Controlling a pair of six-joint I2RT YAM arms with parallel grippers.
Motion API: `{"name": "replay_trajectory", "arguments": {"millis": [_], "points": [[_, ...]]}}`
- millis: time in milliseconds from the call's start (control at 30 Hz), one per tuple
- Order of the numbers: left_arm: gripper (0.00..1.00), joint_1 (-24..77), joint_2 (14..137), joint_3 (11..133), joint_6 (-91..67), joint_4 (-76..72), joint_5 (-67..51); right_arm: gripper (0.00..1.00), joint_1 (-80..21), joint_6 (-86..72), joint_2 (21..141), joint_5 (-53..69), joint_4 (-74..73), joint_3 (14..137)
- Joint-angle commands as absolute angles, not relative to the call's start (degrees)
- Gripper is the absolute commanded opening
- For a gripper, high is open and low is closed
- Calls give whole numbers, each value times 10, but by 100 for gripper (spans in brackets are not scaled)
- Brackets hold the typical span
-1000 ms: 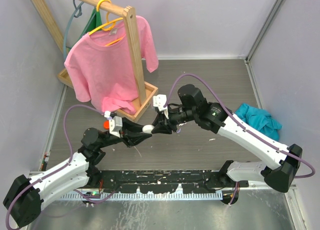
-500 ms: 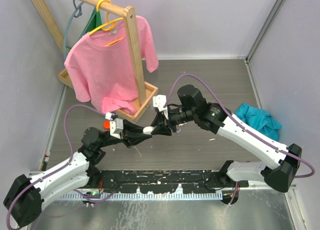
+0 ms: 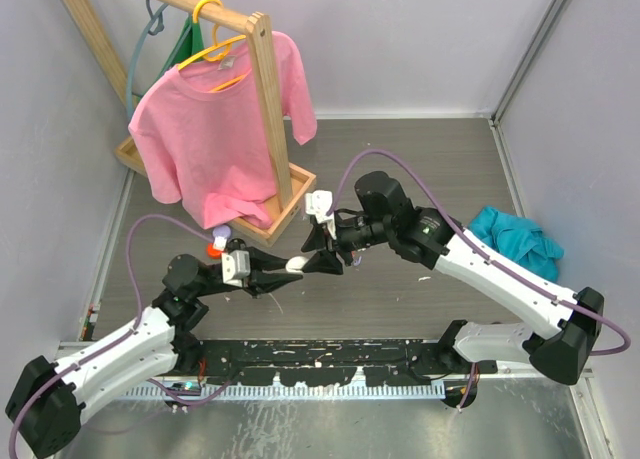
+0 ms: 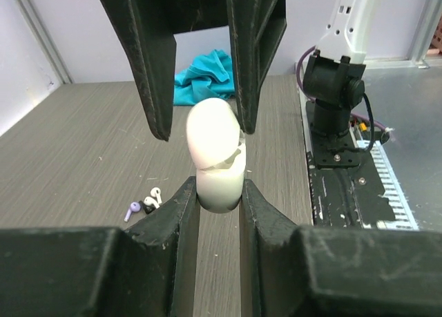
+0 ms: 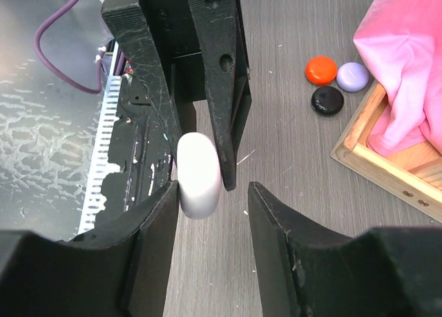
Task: Insert the wireless bluetooth earbuds into the charging case
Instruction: Open the charging case, then pick up the earbud from the center of the board.
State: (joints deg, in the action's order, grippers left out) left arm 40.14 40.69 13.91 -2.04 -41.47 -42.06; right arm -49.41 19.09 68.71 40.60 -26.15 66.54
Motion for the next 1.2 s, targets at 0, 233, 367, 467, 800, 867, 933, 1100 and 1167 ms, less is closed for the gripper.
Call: {"name": "replay_trajectory", "arguments": {"millis": [0,233,367,467,800,867,933,1100,1167], "points": [[0,408,387,145,34,-376,-437,51,-495,178,662,373,-224,672],[0,411,371,133,53,-365,-424,57,-495,152,666,331,-218,672],[0,411,366,127,71,-347,-402,60,-495,132,670,298,-218,673],[0,416,370,118,84,-344,-382,65,-494,113,669,269,-215,674],[0,419,395,109,116,-344,-349,88,-427,-20,666,24,-227,626],[0,419,402,108,121,-343,-343,87,-391,-57,676,13,-235,608],[0,420,410,109,123,-343,-339,86,-363,-79,691,11,-237,589],[0,420,414,109,124,-342,-330,82,-326,-133,752,-53,-230,556],[0,421,413,110,124,-342,-329,81,-320,-155,776,-86,-219,546]]}}
